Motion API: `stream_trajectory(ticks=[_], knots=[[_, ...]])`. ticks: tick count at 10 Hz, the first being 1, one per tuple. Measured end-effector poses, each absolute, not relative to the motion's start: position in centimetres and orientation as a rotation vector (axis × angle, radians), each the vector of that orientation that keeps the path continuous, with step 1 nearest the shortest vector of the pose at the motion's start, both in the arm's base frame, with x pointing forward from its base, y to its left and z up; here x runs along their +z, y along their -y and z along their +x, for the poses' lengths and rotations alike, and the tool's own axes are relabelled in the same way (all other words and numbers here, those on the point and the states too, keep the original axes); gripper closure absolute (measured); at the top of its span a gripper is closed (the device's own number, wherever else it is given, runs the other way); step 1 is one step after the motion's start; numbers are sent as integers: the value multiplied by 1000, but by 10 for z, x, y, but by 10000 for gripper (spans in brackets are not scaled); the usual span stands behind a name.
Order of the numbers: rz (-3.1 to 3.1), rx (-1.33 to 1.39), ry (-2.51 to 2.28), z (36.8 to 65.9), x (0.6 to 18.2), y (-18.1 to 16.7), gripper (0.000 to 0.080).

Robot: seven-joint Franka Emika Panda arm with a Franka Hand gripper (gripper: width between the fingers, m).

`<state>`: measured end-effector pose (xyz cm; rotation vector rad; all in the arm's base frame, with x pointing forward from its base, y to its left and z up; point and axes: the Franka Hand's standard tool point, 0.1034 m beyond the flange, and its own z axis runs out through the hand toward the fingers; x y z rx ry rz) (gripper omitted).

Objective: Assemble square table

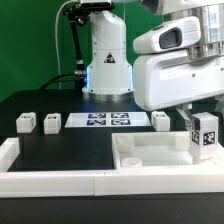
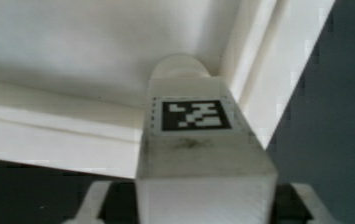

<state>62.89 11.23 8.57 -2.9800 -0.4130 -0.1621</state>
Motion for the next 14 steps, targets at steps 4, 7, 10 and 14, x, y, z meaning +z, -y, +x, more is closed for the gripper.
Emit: stream_trajectory(ticks=[4, 7, 10, 14], knots=[[-2993, -155, -148, 629, 85, -113, 509], [-2931, -161, -664, 629, 84, -111, 508], [-2786, -137, -1126, 629, 84, -107, 508], [-2646, -111, -1435, 627, 84, -106, 508]])
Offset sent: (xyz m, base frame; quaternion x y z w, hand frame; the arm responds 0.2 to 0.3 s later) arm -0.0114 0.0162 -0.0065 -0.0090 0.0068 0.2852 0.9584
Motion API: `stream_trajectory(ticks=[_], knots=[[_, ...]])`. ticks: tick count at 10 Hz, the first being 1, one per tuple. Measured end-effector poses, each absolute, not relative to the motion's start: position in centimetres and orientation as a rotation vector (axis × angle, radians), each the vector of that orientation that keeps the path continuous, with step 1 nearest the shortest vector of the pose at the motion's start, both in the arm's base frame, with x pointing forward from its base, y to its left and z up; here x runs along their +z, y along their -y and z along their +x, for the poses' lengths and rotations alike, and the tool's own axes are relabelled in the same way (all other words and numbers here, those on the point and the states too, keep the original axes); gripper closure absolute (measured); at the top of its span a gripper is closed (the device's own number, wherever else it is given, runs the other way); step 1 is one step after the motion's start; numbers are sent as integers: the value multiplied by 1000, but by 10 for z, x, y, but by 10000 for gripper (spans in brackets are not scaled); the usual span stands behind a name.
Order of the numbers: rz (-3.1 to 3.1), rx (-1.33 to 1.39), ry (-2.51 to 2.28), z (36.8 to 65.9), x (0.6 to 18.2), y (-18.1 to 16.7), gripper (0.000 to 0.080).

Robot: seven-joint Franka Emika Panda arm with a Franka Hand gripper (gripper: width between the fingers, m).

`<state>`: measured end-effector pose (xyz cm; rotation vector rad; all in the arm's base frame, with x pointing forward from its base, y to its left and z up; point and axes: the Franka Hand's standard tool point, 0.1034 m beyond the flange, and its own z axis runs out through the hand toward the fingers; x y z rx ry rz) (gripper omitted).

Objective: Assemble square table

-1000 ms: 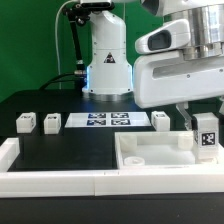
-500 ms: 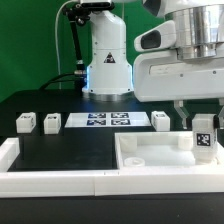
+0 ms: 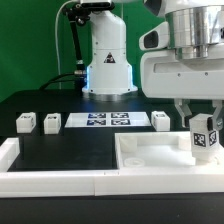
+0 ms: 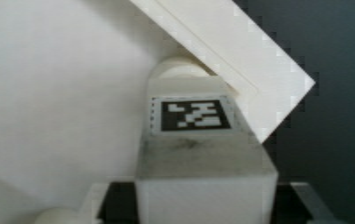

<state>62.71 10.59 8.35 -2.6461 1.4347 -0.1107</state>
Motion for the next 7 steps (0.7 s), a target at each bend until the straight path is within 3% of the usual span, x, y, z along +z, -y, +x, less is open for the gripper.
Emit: stream_trajectory(ticks=[1, 2, 3, 4, 5, 7], knots=[[-2663, -114, -1402, 627, 83, -106, 508], [-2672, -113, -1386, 627, 83, -107, 439], [-2707, -116, -1319, 627, 83, -109, 265], [-2734, -120, -1268, 626, 83, -111, 265], [-2813, -133, -1094, 626, 83, -113, 172], [-2913, -151, -821, 626, 83, -113, 153]])
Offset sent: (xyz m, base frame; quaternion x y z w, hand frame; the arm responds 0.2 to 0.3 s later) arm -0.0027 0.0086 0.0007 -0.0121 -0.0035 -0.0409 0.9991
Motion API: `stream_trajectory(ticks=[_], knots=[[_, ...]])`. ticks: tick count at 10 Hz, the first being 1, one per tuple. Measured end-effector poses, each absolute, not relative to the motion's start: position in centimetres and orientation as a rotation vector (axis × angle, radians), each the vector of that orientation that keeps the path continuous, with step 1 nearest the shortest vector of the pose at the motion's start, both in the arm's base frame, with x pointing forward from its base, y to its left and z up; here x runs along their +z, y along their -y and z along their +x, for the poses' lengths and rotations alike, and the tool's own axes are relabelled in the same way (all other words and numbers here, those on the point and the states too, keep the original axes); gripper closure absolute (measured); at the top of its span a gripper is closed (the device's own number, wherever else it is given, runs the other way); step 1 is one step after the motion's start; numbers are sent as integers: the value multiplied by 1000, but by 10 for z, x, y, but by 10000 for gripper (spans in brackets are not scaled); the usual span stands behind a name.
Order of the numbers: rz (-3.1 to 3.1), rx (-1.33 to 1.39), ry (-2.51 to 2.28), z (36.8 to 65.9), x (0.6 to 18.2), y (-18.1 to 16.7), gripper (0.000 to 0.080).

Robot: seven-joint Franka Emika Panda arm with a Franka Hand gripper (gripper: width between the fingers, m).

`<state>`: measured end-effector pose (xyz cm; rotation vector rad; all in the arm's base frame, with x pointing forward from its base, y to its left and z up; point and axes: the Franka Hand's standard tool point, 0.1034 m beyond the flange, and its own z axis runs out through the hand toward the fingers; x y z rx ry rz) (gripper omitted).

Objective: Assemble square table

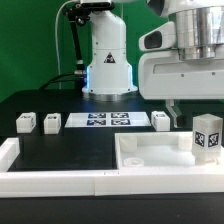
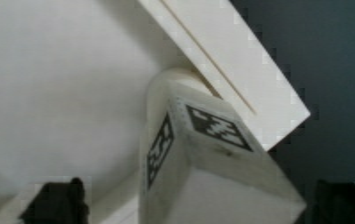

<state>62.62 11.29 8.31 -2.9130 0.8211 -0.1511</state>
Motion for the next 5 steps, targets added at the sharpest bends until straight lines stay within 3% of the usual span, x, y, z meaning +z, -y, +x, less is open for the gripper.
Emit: stream_trajectory(ticks=[5], knots=[[-3046, -183, -120, 625, 83, -116, 151]])
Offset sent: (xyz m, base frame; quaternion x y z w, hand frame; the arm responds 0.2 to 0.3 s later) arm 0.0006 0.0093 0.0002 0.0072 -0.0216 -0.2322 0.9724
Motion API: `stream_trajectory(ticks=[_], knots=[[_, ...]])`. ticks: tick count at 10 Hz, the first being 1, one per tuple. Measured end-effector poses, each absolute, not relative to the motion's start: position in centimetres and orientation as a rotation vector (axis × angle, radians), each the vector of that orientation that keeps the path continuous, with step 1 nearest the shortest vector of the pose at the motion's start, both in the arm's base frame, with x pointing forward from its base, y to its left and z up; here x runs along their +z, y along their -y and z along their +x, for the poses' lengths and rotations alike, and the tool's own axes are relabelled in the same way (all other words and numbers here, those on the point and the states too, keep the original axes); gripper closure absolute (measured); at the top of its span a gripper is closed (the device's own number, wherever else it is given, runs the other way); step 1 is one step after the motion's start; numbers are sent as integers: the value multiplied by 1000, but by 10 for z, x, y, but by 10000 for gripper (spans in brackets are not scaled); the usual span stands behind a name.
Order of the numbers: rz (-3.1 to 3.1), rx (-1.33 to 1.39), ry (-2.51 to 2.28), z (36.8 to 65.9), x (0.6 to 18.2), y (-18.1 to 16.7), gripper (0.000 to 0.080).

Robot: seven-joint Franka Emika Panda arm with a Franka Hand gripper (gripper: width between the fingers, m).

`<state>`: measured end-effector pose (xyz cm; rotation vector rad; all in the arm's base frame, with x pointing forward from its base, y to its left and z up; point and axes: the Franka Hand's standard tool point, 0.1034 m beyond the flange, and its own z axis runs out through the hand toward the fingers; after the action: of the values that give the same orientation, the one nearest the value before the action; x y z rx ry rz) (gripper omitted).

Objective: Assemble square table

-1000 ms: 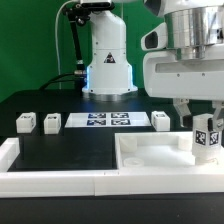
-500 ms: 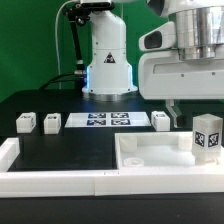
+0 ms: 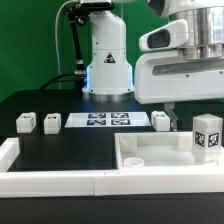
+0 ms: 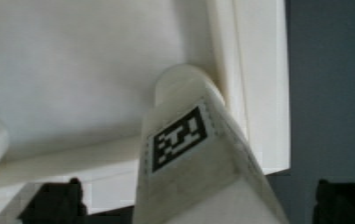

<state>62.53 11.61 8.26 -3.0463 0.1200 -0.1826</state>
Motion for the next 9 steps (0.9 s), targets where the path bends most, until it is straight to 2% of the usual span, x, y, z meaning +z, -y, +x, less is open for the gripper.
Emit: stream_trajectory(ticks=[4, 5, 6, 7, 8, 9], knots=[[-3047, -184, 329, 625, 82, -117, 151], [-3045, -185, 357, 625, 82, -116, 171], [-3040, -188, 422, 625, 82, -115, 299], [-3040, -188, 411, 625, 82, -115, 299], [-3040, -188, 411, 625, 82, -115, 472], [-3040, -188, 411, 625, 82, -115, 508]])
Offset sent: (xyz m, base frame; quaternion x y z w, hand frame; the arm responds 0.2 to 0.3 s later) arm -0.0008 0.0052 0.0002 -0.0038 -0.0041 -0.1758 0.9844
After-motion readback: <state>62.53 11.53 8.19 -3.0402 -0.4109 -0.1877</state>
